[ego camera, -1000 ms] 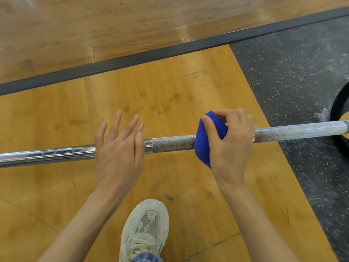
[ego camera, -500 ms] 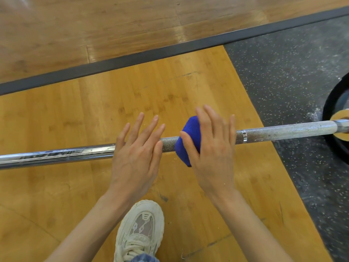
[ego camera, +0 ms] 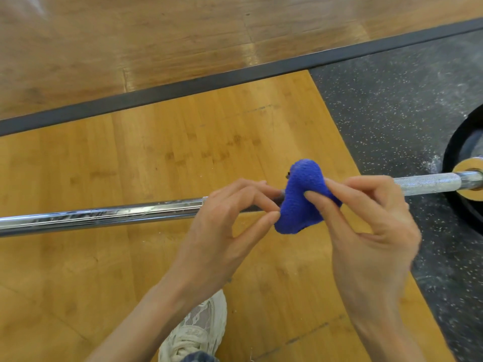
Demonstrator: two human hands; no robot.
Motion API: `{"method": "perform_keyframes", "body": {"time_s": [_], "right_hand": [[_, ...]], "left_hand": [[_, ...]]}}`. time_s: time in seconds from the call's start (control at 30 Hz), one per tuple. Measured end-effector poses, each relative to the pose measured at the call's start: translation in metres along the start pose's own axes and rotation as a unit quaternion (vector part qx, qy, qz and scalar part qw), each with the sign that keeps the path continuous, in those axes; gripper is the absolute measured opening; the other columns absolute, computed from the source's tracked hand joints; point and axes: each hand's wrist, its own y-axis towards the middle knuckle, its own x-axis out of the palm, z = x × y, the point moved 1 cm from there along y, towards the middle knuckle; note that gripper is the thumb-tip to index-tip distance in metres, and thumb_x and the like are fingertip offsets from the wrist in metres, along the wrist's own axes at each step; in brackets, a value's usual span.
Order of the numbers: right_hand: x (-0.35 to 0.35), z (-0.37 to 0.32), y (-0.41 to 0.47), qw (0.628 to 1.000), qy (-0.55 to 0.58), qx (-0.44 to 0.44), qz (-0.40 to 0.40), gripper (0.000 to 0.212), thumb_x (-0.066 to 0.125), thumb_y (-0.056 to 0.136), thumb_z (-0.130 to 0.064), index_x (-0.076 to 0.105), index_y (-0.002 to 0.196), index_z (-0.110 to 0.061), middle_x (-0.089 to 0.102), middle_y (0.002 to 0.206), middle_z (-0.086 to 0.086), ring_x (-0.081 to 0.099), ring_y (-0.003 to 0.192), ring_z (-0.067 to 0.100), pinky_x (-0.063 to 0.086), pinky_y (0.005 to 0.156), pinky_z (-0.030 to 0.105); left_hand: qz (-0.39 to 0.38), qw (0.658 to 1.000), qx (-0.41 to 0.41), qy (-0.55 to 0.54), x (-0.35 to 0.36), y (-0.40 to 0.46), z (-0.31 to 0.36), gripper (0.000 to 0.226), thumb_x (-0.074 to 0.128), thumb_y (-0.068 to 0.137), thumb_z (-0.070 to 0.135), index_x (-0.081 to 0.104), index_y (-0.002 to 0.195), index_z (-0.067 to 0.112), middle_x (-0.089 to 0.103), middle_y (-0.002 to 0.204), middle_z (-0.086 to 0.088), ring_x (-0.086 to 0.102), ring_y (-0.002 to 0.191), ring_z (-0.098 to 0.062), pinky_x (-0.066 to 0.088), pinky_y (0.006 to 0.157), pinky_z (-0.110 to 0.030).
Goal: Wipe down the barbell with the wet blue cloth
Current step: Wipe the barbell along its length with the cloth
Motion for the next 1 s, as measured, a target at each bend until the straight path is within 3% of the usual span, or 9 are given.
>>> {"method": "perform_keyframes", "body": {"time_s": [0.1,0.27,0.4,0.5,0.63,0.7,0.77,0.9,1.0], "right_hand": [[-0.017,-0.013,0.005,0.991,0.050,0.098,-0.074,0.006,0.071,0.089,-0.028,0.066,0.088,-0.032,0.069,0.081,-0.014,0.061,0.081,0.003,0.042,0.076,0.008],[-0.037,-0.032,0.016,0.931,0.216,0.239,-0.170,0.021,0.065,0.087,-0.036,0.069,0.090,-0.015,0.076,0.080,-0.001,0.066,0.074,0.003,0.046,0.070,0.008],[-0.039,-0.031,0.017,0.887,0.278,0.277,-0.242,0.026,0.068,0.084,-0.039,0.075,0.099,-0.019,0.077,0.092,0.008,0.069,0.086,0.015,0.051,0.078,0.023],[-0.041,-0.027,0.020,0.884,0.280,0.300,-0.224,0.029,0.065,0.074,-0.037,0.077,0.096,-0.022,0.077,0.090,0.007,0.071,0.081,0.014,0.054,0.074,0.020],[-0.039,-0.025,0.012,0.846,0.310,0.369,-0.229,0.020,0.067,0.070,-0.033,0.076,0.086,-0.024,0.076,0.084,0.010,0.068,0.067,0.014,0.052,0.056,0.016],[-0.036,-0.022,0.005,0.829,0.319,0.387,-0.249,0.022,0.070,0.073,-0.032,0.075,0.092,-0.021,0.076,0.088,0.013,0.069,0.069,0.016,0.053,0.057,0.018],[-0.033,-0.020,0.002,0.815,0.340,0.388,-0.264,0.023,0.075,0.076,-0.027,0.075,0.098,-0.020,0.076,0.091,0.015,0.071,0.072,0.018,0.055,0.059,0.020],[-0.035,-0.011,0.006,0.839,0.312,0.380,-0.234,0.026,0.073,0.070,-0.028,0.075,0.095,-0.021,0.077,0.095,0.014,0.072,0.078,0.019,0.056,0.064,0.020],[-0.029,0.002,0.003,0.882,0.235,0.350,-0.212,0.036,0.076,0.065,-0.036,0.074,0.099,-0.025,0.076,0.102,0.005,0.072,0.088,0.018,0.057,0.065,0.022]], "left_hand": [[-0.042,0.996,-0.020,-0.070,0.000,-0.006,0.011,0.015,0.066,0.096,0.011,0.065,0.108,0.020,0.067,0.127,0.014,0.058,0.128,-0.007,0.042,0.105,-0.023],[-0.108,0.994,0.027,-0.022,0.006,-0.010,0.007,0.090,0.076,0.078,-0.007,0.037,0.153,0.022,0.038,0.159,0.017,0.034,0.146,0.000,0.026,0.116,-0.014],[-0.004,0.996,0.015,-0.092,0.019,-0.009,0.010,0.057,0.075,0.089,0.011,0.056,0.141,0.020,0.059,0.144,0.013,0.052,0.134,-0.002,0.038,0.109,-0.017],[-0.001,0.982,-0.056,-0.178,0.017,-0.012,0.006,0.033,0.060,0.098,0.017,0.067,0.129,0.022,0.069,0.129,0.014,0.063,0.123,-0.009,0.047,0.106,-0.026],[-0.104,0.984,-0.047,-0.138,0.019,-0.015,0.006,0.057,0.068,0.095,0.006,0.050,0.148,0.020,0.048,0.153,0.015,0.037,0.146,-0.004,0.031,0.121,-0.033],[-0.099,0.987,-0.040,-0.123,0.026,-0.017,0.007,0.067,0.075,0.089,0.003,0.048,0.149,0.018,0.048,0.154,0.013,0.040,0.145,-0.008,0.036,0.118,-0.038],[-0.055,0.988,-0.042,-0.139,0.030,-0.017,0.006,0.054,0.069,0.094,0.007,0.053,0.145,0.016,0.056,0.147,0.009,0.049,0.139,-0.011,0.043,0.112,-0.042],[-0.023,0.981,-0.075,-0.175,0.025,-0.014,0.001,0.039,0.047,0.102,0.001,0.063,0.134,0.016,0.068,0.127,0.011,0.062,0.119,-0.004,0.050,0.094,-0.020],[-0.025,0.955,-0.134,-0.262,0.023,-0.011,0.006,0.029,0.049,0.104,0.005,0.067,0.122,0.020,0.074,0.114,0.012,0.067,0.109,-0.001,0.050,0.087,-0.014]]}}
